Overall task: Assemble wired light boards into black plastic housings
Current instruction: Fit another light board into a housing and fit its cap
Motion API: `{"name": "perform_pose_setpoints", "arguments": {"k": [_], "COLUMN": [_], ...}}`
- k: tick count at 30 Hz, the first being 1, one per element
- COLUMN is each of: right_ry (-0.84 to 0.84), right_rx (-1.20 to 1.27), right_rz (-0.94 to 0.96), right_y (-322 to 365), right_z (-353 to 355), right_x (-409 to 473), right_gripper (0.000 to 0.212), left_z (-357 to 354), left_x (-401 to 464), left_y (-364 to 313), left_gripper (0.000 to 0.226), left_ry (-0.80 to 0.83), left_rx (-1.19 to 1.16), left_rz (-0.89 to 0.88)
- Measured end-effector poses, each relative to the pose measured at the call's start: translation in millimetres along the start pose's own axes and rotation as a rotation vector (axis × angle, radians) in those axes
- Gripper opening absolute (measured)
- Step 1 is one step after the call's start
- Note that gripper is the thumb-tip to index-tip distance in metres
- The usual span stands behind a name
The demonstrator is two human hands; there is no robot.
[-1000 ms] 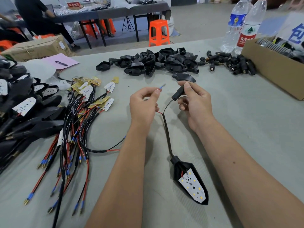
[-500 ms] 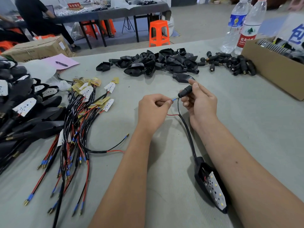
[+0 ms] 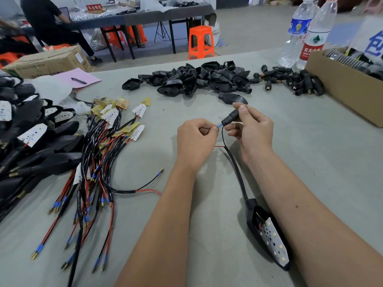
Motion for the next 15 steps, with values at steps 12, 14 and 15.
{"name": "perform_pose_setpoints", "arguments": {"k": [12,14,15], "right_ry": [0.042,0.009,-0.01], "right_rx": [0.018,0.033,0.048], "right_rz": [-0.029,-0.019,-0.017], "right_y": [1.8,1.7,1.6], "right_z": [0.3,0.2,0.3], "right_x": [-2.3,-2.0,-1.5], "right_gripper": [0.02,0.019,0.02], "left_z": [-3.7,-3.3,-2.8], "left_x": [-3.7,-3.6,-3.4], "left_y": [-6.5,-6.7,-6.2], "left_gripper": [0.016,0.016,0.016], "left_ry": [-0.002,0.0,-0.017], "left_rx": [-0.016,-0.065,-0.093], "left_rz": [0.01,0.073,0.108]}}
Point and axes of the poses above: each hand's wrist, its own x-axis towards the middle knuckle, its own z-axis out of the back of the hand, y = z × x, the point moved 1 cm from there along x, towards the middle knuckle, and after that the axes turned 10 degrees about -y, right-handed, at the moved point
